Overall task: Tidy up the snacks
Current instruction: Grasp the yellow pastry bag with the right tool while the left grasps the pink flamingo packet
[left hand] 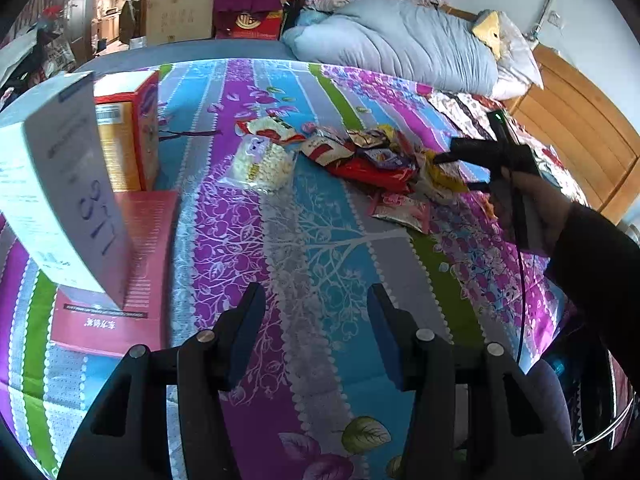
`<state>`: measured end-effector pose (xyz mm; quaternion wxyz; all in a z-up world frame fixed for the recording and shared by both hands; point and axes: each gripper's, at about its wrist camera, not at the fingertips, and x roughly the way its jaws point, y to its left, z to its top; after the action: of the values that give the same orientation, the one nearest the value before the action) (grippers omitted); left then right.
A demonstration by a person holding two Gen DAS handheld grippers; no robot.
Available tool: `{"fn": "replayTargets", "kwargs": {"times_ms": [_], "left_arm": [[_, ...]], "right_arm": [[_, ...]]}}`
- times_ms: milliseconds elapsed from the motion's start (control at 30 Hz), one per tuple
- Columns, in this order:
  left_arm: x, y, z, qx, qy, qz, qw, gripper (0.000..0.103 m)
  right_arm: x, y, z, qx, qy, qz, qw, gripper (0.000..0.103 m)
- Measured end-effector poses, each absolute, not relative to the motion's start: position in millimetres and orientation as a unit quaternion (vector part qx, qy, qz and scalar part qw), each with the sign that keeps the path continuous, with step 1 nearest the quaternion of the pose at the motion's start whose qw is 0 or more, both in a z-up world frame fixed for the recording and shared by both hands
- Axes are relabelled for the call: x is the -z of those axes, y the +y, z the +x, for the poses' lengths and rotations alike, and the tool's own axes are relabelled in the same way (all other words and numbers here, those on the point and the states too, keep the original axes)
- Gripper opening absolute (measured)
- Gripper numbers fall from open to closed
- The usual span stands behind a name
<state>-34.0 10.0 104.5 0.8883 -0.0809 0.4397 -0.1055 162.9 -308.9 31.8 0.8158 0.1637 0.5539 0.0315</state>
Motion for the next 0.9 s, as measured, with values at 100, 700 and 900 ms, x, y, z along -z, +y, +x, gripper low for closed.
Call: {"fn": "replayTargets", "kwargs": {"times_ms": [100, 700, 900], "left_arm": [[-104.0, 5.4, -30.5, 0.108, 0.441, -0.077, 0.887, 0.054], [-75.7, -41.3, 19.2, 0.178, 0.468, -0.074, 0.862, 0.055], [-36.5, -99.8, 95.1, 0.222, 0.503, -0.093, 0.830, 0.060]], "right_arm": [[-25.9, -293.1, 168.4, -0.010, 0.560, 0.091, 0.823, 0.089], [-26.4, -296.0, 6.5, -0.112, 0.532, 0.045, 0.838, 0.079], [-18.3, -303.5, -6.1, -0.127, 0.527, 0.056, 0.838, 0.079]]}}
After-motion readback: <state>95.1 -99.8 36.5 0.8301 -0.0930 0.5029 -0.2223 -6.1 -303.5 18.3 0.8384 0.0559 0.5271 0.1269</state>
